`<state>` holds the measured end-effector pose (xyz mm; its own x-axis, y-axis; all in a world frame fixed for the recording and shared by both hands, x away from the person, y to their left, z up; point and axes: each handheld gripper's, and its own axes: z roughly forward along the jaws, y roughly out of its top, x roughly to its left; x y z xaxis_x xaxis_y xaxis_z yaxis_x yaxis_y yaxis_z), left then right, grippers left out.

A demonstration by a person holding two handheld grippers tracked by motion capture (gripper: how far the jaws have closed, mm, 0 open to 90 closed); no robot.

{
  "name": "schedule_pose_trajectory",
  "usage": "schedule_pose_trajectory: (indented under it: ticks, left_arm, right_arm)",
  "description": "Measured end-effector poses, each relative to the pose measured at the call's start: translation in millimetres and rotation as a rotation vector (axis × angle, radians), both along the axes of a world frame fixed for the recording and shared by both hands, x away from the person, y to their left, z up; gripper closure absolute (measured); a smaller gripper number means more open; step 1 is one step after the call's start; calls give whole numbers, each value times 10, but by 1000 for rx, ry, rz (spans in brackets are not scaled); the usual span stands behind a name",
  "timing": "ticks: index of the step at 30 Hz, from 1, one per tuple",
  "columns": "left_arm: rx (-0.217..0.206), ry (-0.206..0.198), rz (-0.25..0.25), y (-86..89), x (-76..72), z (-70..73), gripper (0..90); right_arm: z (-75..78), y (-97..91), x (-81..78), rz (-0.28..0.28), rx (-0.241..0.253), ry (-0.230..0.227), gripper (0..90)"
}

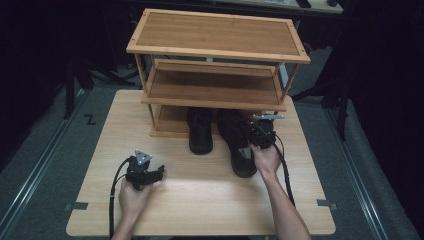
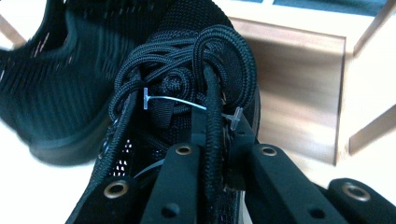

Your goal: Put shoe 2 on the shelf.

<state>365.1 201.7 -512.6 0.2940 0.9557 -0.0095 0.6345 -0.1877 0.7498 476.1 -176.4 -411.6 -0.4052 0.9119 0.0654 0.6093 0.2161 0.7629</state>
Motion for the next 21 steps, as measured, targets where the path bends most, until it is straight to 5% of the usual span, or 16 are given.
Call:
schedule_pose_trajectory:
  ticks: [21]
  left_arm:
    - [-1,0,-10,-7,-5,0,291]
  right_arm:
    - [-103,476,457,-165,13,-97,852]
